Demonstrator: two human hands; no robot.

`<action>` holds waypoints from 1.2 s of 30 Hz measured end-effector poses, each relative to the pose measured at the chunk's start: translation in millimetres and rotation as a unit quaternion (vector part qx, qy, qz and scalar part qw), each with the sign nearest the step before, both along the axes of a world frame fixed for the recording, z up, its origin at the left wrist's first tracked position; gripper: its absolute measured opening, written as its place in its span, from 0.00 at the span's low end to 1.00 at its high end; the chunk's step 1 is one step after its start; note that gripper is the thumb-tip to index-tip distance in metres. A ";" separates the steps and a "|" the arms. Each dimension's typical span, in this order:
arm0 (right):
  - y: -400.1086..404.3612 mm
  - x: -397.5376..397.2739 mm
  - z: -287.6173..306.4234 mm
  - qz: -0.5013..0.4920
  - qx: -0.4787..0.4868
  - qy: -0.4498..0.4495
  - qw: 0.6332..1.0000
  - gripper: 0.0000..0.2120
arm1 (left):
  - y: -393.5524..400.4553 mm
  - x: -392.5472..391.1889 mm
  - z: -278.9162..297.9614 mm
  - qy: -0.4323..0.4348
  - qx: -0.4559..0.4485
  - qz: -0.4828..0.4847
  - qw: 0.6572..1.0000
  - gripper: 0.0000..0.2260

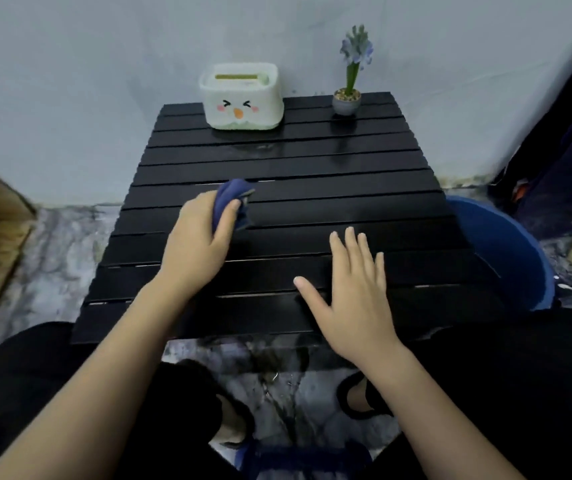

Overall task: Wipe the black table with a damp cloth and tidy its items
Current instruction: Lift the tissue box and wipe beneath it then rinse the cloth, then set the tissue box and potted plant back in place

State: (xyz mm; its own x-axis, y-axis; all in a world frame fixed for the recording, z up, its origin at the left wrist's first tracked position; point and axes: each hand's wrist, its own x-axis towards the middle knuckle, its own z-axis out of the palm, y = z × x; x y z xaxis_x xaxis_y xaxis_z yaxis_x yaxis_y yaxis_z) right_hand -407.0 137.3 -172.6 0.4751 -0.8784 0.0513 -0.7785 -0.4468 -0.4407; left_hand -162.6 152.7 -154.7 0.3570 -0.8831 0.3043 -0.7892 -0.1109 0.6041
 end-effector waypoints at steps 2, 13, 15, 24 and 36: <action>3.1 20.6 -2.4 0.041 0.003 0.001 0.999 0.41 | 37.5 18.9 -6.1 -0.058 0.025 0.068 0.996 0.20; 11.4 50.5 -18.2 0.101 -0.003 0.077 0.992 0.40 | 80.5 14.2 -36.9 -0.137 0.229 0.117 0.957 0.38; 10.1 51.1 -15.4 0.099 0.001 0.071 0.993 0.39 | 74.9 18.3 -28.2 -0.060 0.198 0.130 0.970 0.35; -74.8 84.2 18.9 0.078 -0.026 0.012 0.997 0.34 | -27.2 47.5 17.8 -0.021 0.014 0.086 0.996 0.20; -284.6 174.3 29.6 0.080 0.075 -0.212 0.971 0.45 | -205.3 157.5 11.8 0.041 0.064 0.045 0.996 0.51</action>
